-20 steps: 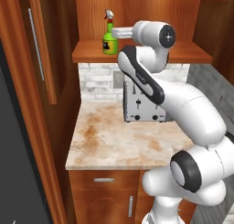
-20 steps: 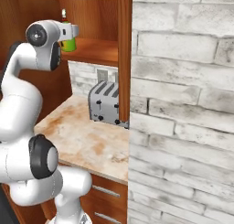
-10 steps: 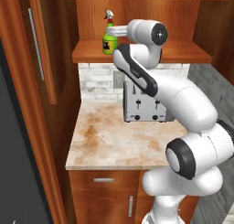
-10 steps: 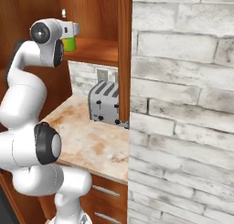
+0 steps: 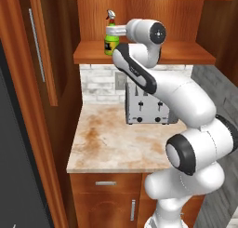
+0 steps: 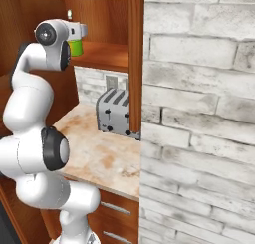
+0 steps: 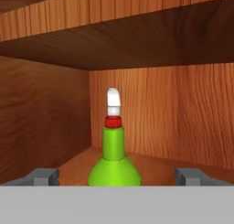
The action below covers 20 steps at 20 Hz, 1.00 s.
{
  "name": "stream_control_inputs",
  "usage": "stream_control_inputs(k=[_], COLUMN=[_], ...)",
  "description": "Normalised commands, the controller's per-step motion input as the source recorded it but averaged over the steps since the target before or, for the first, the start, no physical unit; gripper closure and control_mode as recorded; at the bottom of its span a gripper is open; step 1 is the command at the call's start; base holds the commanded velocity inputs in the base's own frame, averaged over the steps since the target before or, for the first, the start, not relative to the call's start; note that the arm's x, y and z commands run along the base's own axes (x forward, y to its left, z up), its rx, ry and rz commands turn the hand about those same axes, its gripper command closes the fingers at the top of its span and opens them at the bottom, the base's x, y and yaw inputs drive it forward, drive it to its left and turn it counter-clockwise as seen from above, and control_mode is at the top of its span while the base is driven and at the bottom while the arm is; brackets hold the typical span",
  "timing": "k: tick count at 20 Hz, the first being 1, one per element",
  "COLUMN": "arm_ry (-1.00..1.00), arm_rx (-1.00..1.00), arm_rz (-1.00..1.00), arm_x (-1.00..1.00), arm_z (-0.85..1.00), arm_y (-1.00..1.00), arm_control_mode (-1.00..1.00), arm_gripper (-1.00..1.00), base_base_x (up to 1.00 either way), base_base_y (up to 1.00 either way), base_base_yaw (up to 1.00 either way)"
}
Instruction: Move the cutting board and knife to the sink. Then move spray from the cabinet to the counter.
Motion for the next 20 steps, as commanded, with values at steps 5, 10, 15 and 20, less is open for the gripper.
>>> stream_control_inputs(k=[5, 10, 15, 20], arm_ry=[0.00, 0.00, 0.00, 0.00], arm_rx=[0.00, 0.00, 0.00, 0.00], arm_rz=[0.00, 0.00, 0.00, 0.00], arm_x=[0.31, 0.40, 0.49, 0.36], arm_z=[0.00, 0.00, -0.03, -0.01], arm_y=[0.11, 0.02, 0.10, 0.17], arm_control_mode=[-1.00, -1.00, -1.00, -1.00], arm_gripper=[-1.00, -1.00, -1.00, -1.00], base_base_x=[0.00, 0.00, 0.00, 0.00], base_base_y=[0.00, 0.00, 0.00, 0.00], base_base_yaw=[0.00, 0.00, 0.00, 0.00])
